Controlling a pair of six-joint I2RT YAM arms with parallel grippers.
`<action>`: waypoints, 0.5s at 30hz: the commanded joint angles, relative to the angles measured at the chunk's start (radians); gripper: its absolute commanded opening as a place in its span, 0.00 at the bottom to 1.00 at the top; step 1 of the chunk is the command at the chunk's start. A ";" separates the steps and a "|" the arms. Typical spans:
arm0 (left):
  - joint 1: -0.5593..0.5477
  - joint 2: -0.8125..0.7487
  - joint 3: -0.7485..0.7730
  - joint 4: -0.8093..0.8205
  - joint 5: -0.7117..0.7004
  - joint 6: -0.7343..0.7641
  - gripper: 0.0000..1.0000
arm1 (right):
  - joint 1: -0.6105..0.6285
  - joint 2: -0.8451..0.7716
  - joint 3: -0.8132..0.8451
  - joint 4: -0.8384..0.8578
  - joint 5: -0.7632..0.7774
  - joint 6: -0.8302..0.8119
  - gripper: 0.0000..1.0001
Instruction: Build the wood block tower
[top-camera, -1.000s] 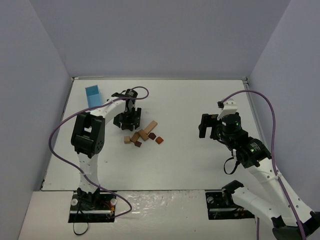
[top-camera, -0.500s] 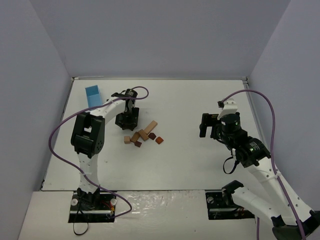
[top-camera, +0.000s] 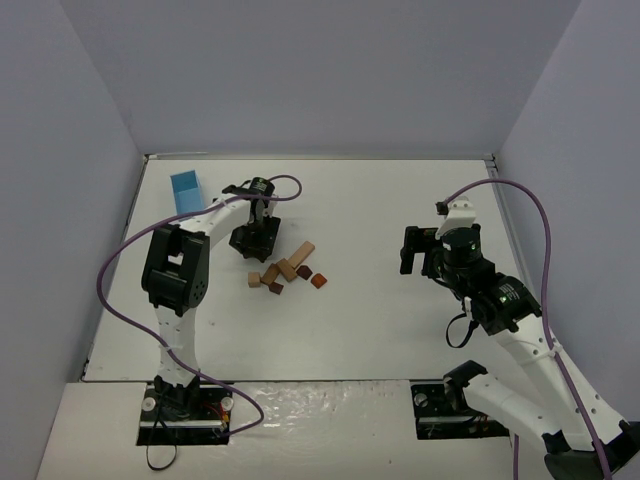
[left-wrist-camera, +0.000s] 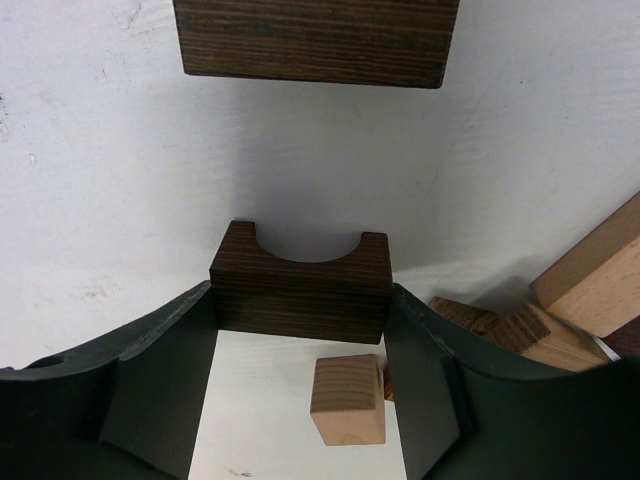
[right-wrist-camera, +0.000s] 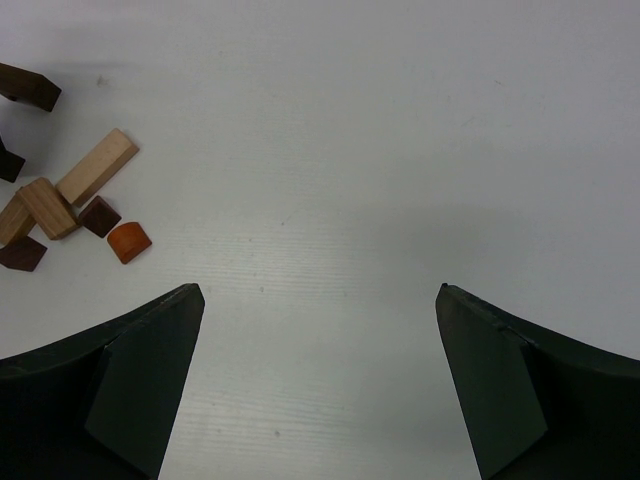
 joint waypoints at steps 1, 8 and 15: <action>0.009 -0.016 0.033 -0.006 0.025 0.039 0.36 | 0.005 0.004 0.036 0.074 0.040 -0.019 1.00; 0.009 -0.018 0.032 -0.007 0.028 0.037 0.59 | 0.004 0.011 0.038 0.074 0.033 -0.022 1.00; 0.010 -0.079 0.049 -0.013 0.024 0.012 0.75 | 0.004 0.017 0.042 0.073 0.032 -0.031 1.00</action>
